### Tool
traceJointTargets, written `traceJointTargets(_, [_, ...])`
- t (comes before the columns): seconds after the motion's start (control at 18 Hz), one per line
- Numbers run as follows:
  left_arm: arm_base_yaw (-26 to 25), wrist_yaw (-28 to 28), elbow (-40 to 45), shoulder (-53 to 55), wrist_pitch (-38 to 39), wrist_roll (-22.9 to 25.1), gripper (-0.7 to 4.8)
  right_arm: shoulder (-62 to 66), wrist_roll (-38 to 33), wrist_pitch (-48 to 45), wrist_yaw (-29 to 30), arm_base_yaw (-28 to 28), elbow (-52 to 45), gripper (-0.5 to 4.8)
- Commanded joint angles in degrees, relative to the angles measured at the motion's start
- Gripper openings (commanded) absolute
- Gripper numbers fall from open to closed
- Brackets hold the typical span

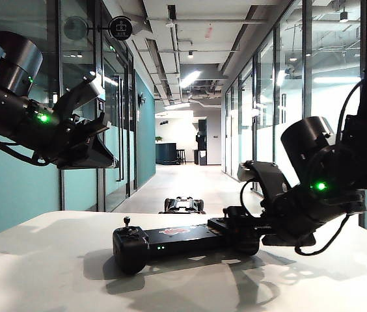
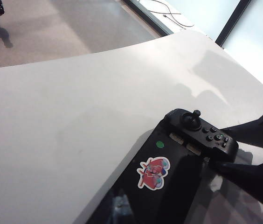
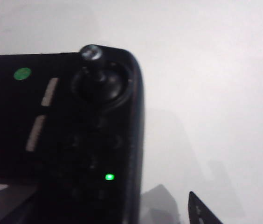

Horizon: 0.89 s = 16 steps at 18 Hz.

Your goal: Push the left joystick on the remote control sitting on the white table forward to make the robot dog walk in a straight line until it approaches the door.

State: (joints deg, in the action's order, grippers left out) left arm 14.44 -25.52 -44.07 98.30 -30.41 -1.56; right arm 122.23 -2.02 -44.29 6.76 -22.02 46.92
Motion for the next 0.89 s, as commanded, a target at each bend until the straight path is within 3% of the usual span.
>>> traceJointTargets(0.06, [0.1,-0.5,-0.2,-0.1,-0.4,0.0,-0.06,-0.3,1.5,-2.3,2.9,0.2,0.1,3.92])
traceJointTargets(0.67, [0.1,-0.9,-0.2,-0.1,-0.5,-0.6,-0.06,-0.3,2.5,0.7,6.1,0.2,1.8,3.86])
traceJointTargets(0.89, [0.1,-0.9,-0.2,-0.1,-0.5,-0.6,-0.06,-0.3,2.7,0.8,6.0,0.2,1.8,3.31])
